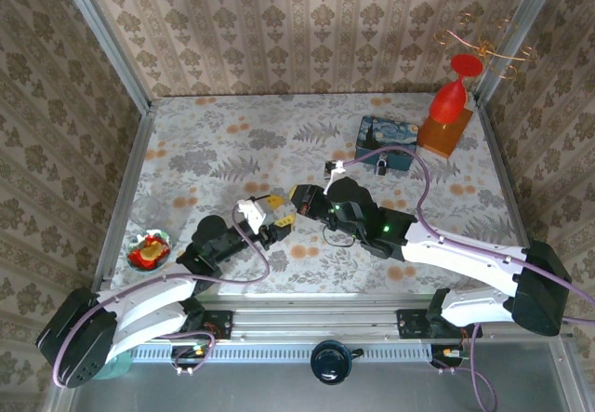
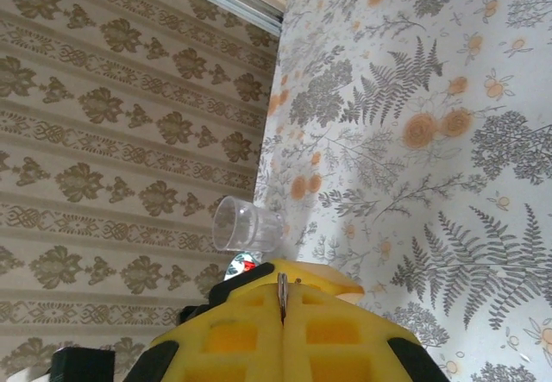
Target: Unlock the padlock with the key
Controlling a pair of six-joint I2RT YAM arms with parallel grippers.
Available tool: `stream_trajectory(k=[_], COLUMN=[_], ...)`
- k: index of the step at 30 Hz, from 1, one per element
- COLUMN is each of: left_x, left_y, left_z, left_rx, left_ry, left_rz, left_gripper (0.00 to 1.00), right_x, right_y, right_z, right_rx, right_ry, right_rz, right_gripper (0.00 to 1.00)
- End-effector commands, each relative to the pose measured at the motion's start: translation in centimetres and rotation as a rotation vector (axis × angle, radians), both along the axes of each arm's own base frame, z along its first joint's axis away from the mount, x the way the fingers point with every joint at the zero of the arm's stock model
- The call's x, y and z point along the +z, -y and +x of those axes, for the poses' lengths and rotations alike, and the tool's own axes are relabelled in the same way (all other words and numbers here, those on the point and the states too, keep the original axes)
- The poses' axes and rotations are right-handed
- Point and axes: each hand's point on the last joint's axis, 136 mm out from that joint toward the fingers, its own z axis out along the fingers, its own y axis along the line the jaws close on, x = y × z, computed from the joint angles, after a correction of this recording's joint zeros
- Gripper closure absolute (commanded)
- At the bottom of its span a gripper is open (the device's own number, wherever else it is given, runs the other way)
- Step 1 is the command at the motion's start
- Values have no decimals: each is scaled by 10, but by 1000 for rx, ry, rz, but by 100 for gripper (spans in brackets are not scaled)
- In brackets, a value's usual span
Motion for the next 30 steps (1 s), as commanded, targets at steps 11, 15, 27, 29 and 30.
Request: stream_trajectory(k=[11,15,27,29,30], left_x=[36,35,34,33,33], left_y=[9,9,0,-2,-3], left_z=[9,9,11,13,13], left_rx=[9,10,56,72,79], left_ry=[56,52,72,84,92], left_rz=[-103,-101,-87,-72,-64], left_gripper=[61,69,100,100,100], right_x=[14,12,15,14,14], right_y=[-4,-4,-3,-1,-1], right_z=[-9,-9,-7,-7,-7], right_rx=[20,21,7,5,6], right_ry=[22,19,30,31,30], right_rz=[66,64,52,46,39], right_gripper=[100,100,100,100,100])
